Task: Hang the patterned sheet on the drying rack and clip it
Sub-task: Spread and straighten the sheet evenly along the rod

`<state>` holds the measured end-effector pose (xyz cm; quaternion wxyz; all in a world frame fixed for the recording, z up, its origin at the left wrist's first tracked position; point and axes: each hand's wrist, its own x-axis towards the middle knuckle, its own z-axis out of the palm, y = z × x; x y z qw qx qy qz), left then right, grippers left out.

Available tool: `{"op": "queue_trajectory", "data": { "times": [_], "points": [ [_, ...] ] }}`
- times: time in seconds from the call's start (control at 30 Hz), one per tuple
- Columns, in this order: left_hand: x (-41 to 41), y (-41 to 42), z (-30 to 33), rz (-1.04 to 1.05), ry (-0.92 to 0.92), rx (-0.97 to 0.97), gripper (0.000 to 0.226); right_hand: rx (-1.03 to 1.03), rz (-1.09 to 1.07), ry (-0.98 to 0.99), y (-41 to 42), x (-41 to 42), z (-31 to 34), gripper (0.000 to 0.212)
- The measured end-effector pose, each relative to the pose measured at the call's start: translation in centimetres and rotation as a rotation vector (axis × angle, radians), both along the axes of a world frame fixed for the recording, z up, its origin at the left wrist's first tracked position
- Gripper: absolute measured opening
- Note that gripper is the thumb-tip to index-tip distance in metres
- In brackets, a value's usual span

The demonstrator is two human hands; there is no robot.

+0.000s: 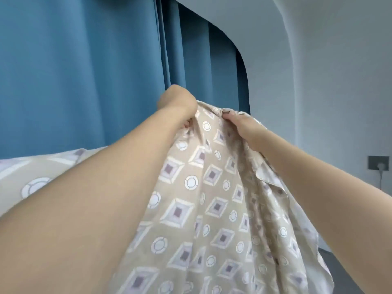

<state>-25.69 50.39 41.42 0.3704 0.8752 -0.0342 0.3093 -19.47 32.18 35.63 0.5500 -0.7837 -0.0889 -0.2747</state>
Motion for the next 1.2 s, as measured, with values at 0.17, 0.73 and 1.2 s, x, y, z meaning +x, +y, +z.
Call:
{"op": "queue_trajectory", "data": {
  "times": [0.17, 0.73, 1.2],
  "points": [
    [3.0, 0.9, -1.8, 0.119, 0.044, 0.228, 0.009, -0.165, 0.146, 0.446, 1.9, 0.8, -3.0, 0.042],
    [-5.1, 2.3, -5.0, 0.187, -0.169, 0.833, 0.020, -0.305, -0.217, -0.020, 2.4, -1.8, -8.9, 0.018],
    [-16.3, 22.0, -12.0, 0.408, -0.461, 1.052, 0.035, -0.534, -0.244, -0.548, 19.8, -15.0, -6.9, 0.038]
  ]
}}
